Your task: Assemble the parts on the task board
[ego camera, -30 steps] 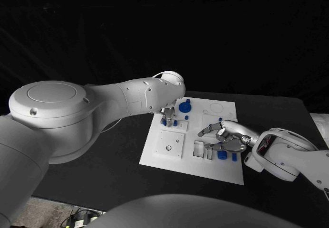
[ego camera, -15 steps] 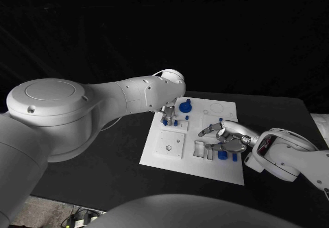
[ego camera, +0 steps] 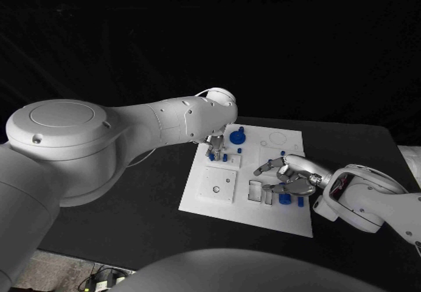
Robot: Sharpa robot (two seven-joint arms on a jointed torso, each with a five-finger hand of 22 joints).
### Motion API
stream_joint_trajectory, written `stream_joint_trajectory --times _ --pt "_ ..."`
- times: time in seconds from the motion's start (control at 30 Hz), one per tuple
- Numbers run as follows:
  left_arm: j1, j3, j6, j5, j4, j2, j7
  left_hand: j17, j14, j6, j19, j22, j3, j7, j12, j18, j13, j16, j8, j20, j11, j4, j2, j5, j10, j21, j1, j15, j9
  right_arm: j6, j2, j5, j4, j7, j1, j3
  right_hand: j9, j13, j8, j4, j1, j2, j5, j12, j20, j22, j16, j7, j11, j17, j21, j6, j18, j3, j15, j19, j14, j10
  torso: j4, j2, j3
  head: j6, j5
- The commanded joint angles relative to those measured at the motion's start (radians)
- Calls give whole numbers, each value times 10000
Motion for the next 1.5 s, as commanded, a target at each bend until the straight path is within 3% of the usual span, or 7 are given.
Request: stream_joint_trajectory --times 0.03,0.73,1.5 --pt "21 5 214 71 53 -14 -1216 2503 932 -50 -6 1677 -7 -23 -39 97 1957 -44 55 14 37 24 60 -18 266 -65 53 32 22 164 13 -28 0 9 -10 -2 12 2611 38 39 -115 23 -18 -12 4 1940 35 -7 -39 2633 -67 45 72 42 74 -69 1041 1178 3 1 -1 0 10" --pt "33 -1 250 43 154 -86 -1343 2492 923 -14 -13 1673 -12 -30 -46 99 1952 -57 92 13 42 43 81 0 258 -82 52 32 70 178 13 -28 6 15 -17 -2 12 2611 39 43 -122 26 -17 -12 5 1940 35 -8 -38 2633 -69 53 73 43 76 -70 1041 1178 -3 5 -1 0 30" --pt "34 -1 178 38 196 -118 -1323 2502 931 60 -13 1671 -11 -113 -50 102 1960 -46 414 -12 -8 13 137 168 262 -126 219 -1 555 208 9 -28 7 -2 -28 -2 15 2611 47 46 -129 29 -16 -12 6 1940 35 -10 -39 2633 -70 73 73 45 77 -71 1041 1178 1 6 0 0 32"
